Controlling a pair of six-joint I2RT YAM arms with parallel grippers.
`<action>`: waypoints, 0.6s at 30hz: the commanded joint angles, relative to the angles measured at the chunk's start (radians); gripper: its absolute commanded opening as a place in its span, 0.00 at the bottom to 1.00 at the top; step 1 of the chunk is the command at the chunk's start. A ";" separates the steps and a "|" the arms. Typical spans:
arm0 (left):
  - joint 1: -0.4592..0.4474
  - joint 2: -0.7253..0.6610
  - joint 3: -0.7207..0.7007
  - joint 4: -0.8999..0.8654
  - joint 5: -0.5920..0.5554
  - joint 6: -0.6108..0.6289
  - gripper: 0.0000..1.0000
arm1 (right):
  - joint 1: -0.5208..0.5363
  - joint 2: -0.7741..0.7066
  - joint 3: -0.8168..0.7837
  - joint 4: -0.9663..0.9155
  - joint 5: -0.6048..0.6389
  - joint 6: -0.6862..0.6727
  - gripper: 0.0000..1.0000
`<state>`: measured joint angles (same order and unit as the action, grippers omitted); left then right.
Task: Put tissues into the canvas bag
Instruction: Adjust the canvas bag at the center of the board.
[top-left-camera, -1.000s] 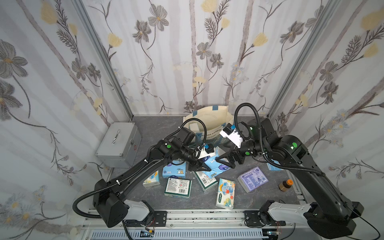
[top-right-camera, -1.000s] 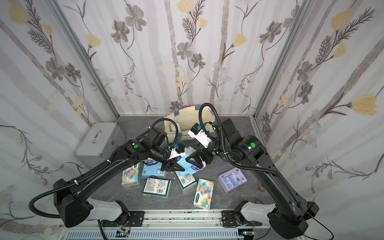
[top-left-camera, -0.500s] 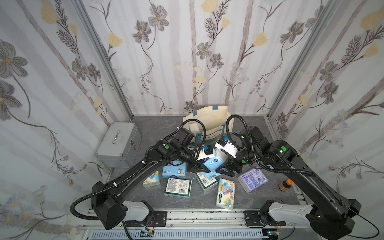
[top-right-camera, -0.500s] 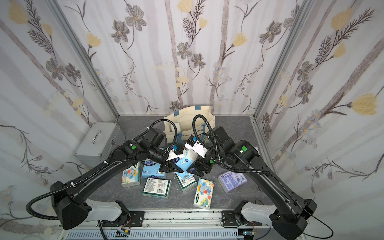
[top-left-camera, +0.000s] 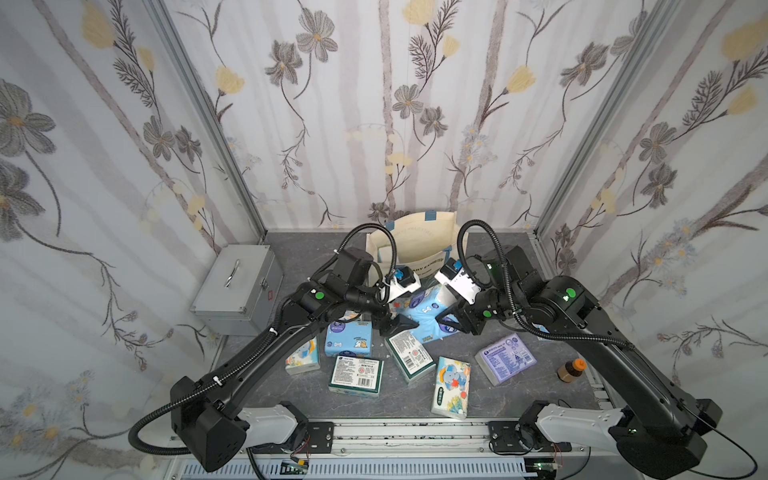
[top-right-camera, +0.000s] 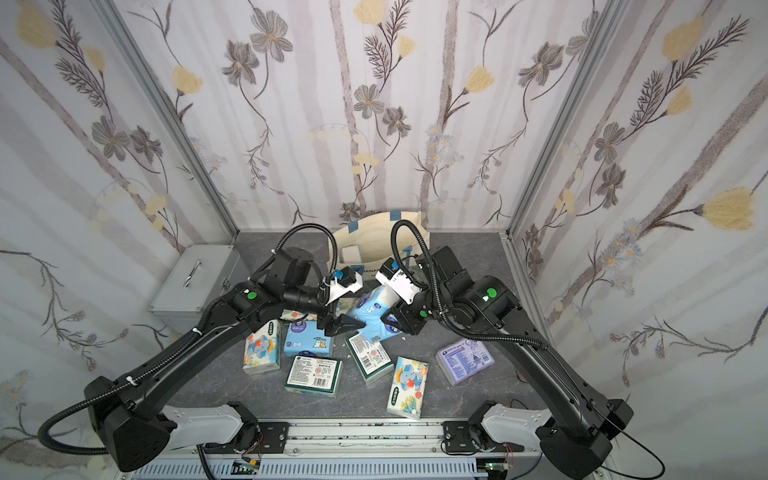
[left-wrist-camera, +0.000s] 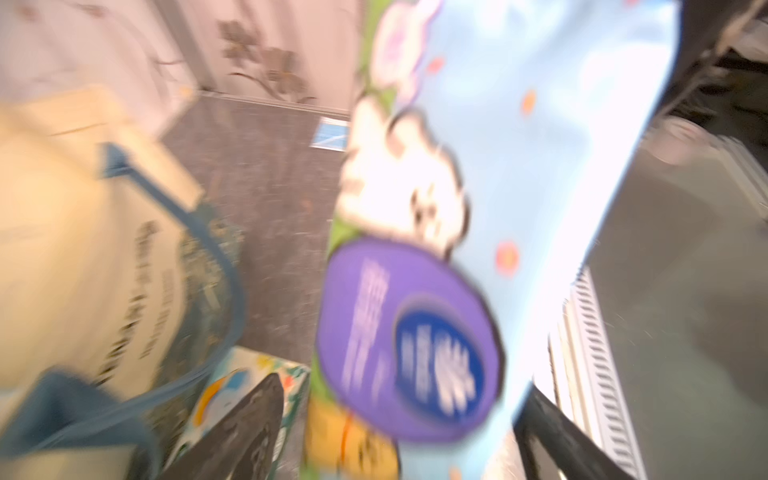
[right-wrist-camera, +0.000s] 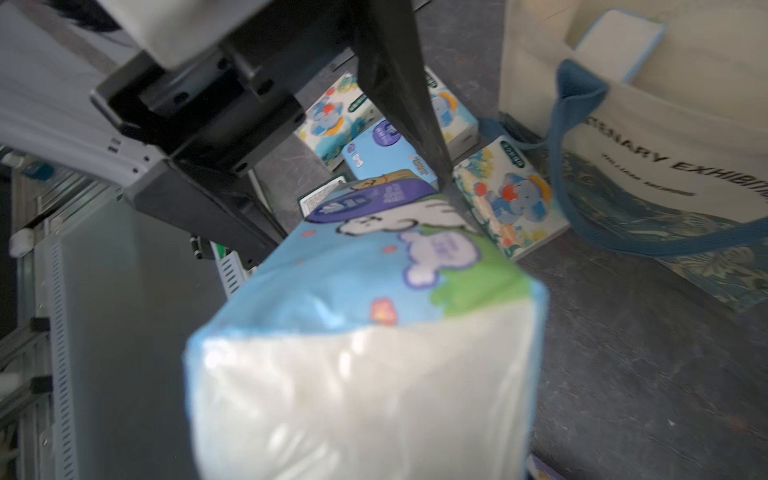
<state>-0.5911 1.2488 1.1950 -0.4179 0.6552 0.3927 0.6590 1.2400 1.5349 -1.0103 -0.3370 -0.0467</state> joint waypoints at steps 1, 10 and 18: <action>0.117 -0.030 -0.062 0.352 -0.244 -0.331 0.85 | -0.064 0.057 0.097 0.065 0.142 0.084 0.39; 0.314 0.139 -0.008 0.373 -0.313 -0.573 0.79 | -0.096 0.410 0.498 0.174 0.271 0.169 0.39; 0.372 0.249 0.003 0.436 -0.208 -0.691 0.77 | -0.086 0.659 0.639 0.198 0.368 0.179 0.30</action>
<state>-0.2218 1.4841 1.1866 -0.0540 0.3973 -0.2302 0.5655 1.8744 2.1612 -0.8330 -0.0216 0.1223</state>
